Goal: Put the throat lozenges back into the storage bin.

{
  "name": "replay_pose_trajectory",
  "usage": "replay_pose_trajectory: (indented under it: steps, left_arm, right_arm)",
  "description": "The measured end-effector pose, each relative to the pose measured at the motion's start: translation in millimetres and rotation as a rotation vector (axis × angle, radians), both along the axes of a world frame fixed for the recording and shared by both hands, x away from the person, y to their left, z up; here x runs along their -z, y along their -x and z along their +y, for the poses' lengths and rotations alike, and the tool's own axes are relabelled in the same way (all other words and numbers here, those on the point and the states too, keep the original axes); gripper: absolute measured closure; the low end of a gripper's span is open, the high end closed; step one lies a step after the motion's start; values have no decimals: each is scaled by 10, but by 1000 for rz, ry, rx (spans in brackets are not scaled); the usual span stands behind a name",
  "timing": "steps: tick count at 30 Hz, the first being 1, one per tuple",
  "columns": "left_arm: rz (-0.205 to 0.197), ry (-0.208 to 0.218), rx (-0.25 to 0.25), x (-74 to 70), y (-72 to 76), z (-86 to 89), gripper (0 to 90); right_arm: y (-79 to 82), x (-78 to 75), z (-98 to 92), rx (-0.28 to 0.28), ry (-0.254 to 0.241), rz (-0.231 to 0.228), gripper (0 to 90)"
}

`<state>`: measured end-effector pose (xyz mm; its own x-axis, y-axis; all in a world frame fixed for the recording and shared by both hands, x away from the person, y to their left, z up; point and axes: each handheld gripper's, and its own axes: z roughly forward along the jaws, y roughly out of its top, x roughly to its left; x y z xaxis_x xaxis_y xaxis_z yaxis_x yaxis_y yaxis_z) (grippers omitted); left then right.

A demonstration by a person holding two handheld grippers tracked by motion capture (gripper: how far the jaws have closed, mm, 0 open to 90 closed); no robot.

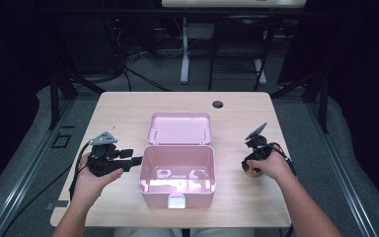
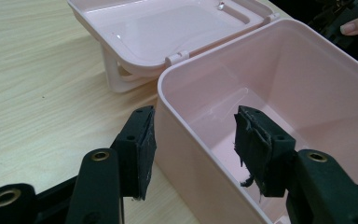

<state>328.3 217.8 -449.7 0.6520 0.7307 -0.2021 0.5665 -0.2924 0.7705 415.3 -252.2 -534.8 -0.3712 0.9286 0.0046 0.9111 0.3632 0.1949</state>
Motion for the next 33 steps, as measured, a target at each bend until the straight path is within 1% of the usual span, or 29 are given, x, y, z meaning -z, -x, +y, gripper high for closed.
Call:
replay_pose_trajectory:
  steps: [6,7,9,11,12,13,14,17,18,20,21,22,24,26,33]
  left_arm:
    - [-1,-3,-1,12,-7,0,477]
    - [0,-2,-1,13,-7,1,477]
    - [1,1,-5,13,-6,1,477]
    - [5,2,-4,9,-5,6,477]
    - [3,3,-6,10,-5,5,477]
    - [3,3,-6,10,-5,5,477]
    - [4,0,-2,10,-6,7,477]
    - [0,-1,-3,18,-10,1,477]
    - [0,-1,-3,19,-11,-1,477]
    - [2,1,-4,22,-11,-3,477]
    - [2,1,-4,23,-12,-3,477]
    - [1,-1,-3,23,-14,0,477]
    - [2,-1,-5,25,-15,2,477]
    - [3,0,-6,28,-16,3,477]
    - [5,3,-8,32,-17,3,477]
  right_arm:
    - [-18,38,10,9,6,22,154]
    - [-26,44,6,-1,9,25,154]
    - [-27,60,11,9,8,29,154]
    - [-32,82,5,6,2,26,158]
    - [-35,82,2,5,7,42,158]
    - [-36,91,-2,6,7,45,157]
    - [-33,99,-1,19,2,51,157]
    - [-37,120,-9,24,-1,50,158]
    - [-43,127,-16,15,2,48,159]
    - [-43,136,-11,24,6,58,165]
    - [-50,146,-19,10,10,56,165]
    - [-47,164,-15,17,2,50,166]
    - [-44,180,-7,24,4,54,170]
    - [-49,185,-4,10,15,58,171]
    - [-57,178,13,9,34,70,181]
